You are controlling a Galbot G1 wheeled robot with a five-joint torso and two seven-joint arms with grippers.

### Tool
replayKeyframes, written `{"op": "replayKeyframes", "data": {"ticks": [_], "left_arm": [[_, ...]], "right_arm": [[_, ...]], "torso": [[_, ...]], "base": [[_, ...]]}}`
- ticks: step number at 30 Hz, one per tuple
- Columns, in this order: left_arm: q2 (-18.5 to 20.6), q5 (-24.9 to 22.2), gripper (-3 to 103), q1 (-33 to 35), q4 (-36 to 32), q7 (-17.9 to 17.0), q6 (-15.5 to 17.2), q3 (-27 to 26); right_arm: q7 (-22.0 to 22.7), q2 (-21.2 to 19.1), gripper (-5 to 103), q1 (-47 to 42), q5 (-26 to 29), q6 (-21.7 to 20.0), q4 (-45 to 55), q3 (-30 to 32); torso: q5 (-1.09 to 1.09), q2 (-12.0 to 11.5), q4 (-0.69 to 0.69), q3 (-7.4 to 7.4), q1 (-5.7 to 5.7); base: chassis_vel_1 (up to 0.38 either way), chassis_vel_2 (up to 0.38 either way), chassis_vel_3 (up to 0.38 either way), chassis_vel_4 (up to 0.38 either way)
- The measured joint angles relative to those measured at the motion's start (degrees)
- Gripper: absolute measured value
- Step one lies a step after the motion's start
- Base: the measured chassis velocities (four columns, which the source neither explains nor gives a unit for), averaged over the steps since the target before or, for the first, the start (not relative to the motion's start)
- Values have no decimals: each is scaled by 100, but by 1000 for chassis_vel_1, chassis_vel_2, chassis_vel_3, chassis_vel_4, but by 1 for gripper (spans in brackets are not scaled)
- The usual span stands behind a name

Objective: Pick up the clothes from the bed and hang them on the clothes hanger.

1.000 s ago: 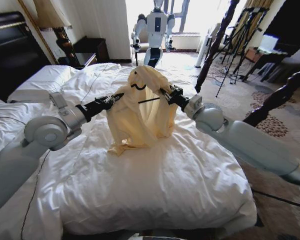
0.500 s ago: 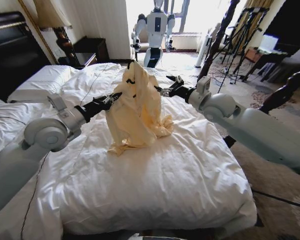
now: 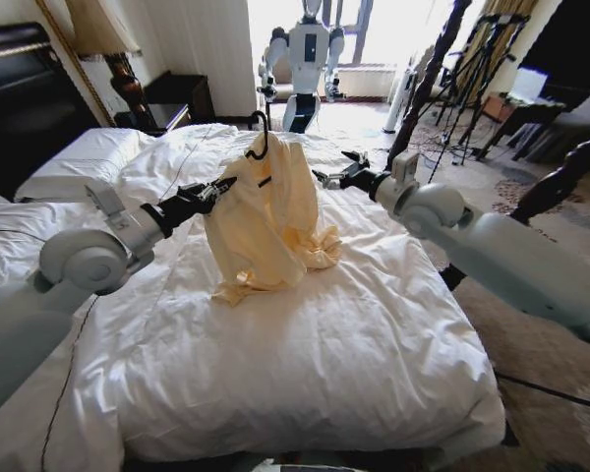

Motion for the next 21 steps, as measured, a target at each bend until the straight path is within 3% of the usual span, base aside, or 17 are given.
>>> {"op": "replayKeyframes", "data": {"ticks": [3, 4, 7, 8, 12, 13, 17, 21], "left_arm": [[-20, 138, 2, 23, 31, 451, -160, 0], [-20, 138, 2, 23, 31, 451, -160, 0], [-75, 240, 2, 50, 35, 1107, -303, -6], [-75, 240, 2, 50, 35, 1107, -303, -6], [-79, 401, 2, 88, 34, 1684, -380, -6], [-79, 401, 2, 88, 34, 1684, -380, -6], [-112, 415, 2, 72, 0, 1745, -381, 5], [-134, 414, 2, 71, -55, 1740, -374, 3]], "right_arm": [[-1219, -66, 100, 456, 308, -228, -449, -76], [-1219, -66, 100, 456, 308, -228, -449, -76], [-2665, -247, 100, 981, 377, -569, -880, -111], [-2665, -247, 100, 981, 377, -569, -880, -111], [-4077, -505, 100, 1522, 173, -818, -1117, -189], [-4077, -505, 100, 1522, 173, -818, -1117, -189], [-5072, -616, 100, 1921, -14, -1120, -1166, -310], [-5410, -615, 100, 2269, -34, -1145, -1167, -735]], "torso": [[-1, 0, -1, 0, -1], [-1, 0, -1, 0, -1], [0, 0, -4, 0, 0], [0, 0, -4, 0, 0], [1, 1, -3, -2, -1], [1, 1, -3, -2, -1], [1, 1, -3, -2, -2], [1, 1, -4, -2, -2]], "base": [[0, 0, 0, 0], [0, 0, 0, 0], [0, 0, 0, 0], [0, 0, 0, 0], [0, 0, 0, 0], [0, 0, 0, 0], [0, 0, 0, 0], [0, 0, 0, 0]]}}
